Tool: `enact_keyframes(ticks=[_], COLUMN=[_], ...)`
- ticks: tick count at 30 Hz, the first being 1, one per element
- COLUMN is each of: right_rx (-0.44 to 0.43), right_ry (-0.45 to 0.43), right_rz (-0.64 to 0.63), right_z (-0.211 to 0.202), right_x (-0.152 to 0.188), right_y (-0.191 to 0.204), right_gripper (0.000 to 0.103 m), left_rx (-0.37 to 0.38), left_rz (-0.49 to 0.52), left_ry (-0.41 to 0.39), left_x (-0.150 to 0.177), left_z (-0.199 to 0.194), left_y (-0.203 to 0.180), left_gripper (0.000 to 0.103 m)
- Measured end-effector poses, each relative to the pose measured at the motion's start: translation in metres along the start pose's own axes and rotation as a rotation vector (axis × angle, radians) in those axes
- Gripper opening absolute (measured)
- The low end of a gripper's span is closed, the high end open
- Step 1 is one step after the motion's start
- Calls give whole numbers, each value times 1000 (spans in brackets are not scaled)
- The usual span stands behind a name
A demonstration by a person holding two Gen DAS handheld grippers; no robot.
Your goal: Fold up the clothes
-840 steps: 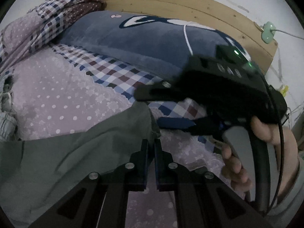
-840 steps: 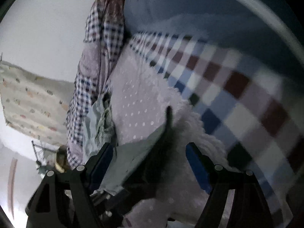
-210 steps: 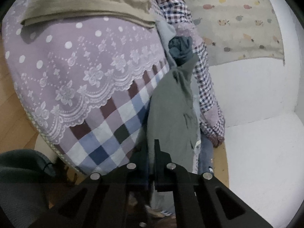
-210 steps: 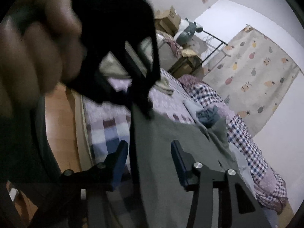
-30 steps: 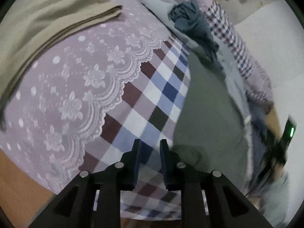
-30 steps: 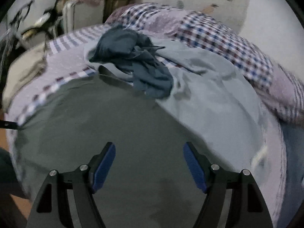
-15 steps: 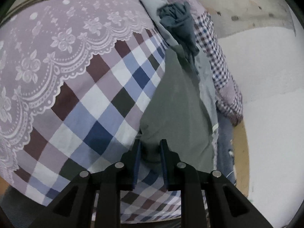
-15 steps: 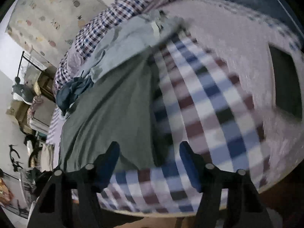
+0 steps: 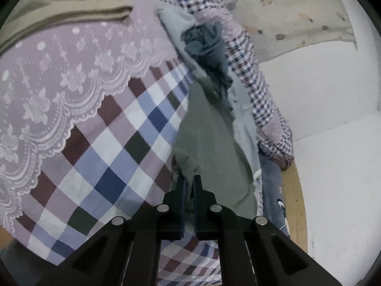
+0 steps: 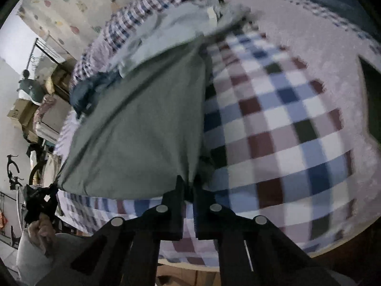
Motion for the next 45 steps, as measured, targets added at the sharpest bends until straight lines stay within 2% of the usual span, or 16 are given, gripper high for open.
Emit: enact_keyframes(ticks=[2,6,8,10,11,14,16,18,21,23,26,28,30,34,37,45], right_rx=[21,108,114,209,254,353,400,398,384,361,345,344,351,398,460,619], right_ry=[11,86,97,101,92,36,-6,-61,-147,-187,-219,-233,-239,-261,-311,-442], right_rz=[-23,-61,-52,-35,-36,-61,-99,-190,-346,-475,-708,-852,-983,-1208,-1310,-1450], right_z=[-9,6,7,4,-1,-18,-27,-28,-26,-16,12,33,59,112,139,192], right_x=[-1,0,2,5,7,9,10,9,10,19,42,60,79,110,119,119], right_y=[1,-2,-2,-10,-11,-6,6,39,96,140,209,247,281,332,353,381], right_gripper=[2,3,4,5,7,8,10,21,40,42,57,64,75,76,76,73], left_rx=[-18,-129,-125,-118,-105,-33,11,9,-12,-3,47,90,119,195,227,276], left_rz=[-7,-49,-62,-110,-138,-153,-124,-93,-68,-60,-68,-83,-96,-109,-97,-117], left_ry=[-1,33,29,-18,-43,-43,-1,58,108,95,68,58,60,66,82,112], left_x=[2,4,3,1,0,5,14,25,33,29,19,13,9,8,8,9], left_z=[-4,1,-2,-15,-23,-31,-24,-8,12,16,17,16,14,6,-2,-2], left_y=[3,23,25,33,38,37,29,22,16,12,8,6,6,4,2,5], left_gripper=[3,4,5,5,8,45,50,52,52,52,52,43,22,13,10,9])
Point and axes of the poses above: each gripper's, at about its wrist camera, not at the fingertips, and z roughly the way its jaws point, y to its left, x to its underside, the point moved 8 cm from there along z, roughly the way its jaws point, and after that the axes turned 12 degrees about y, right-handed, at the moved point
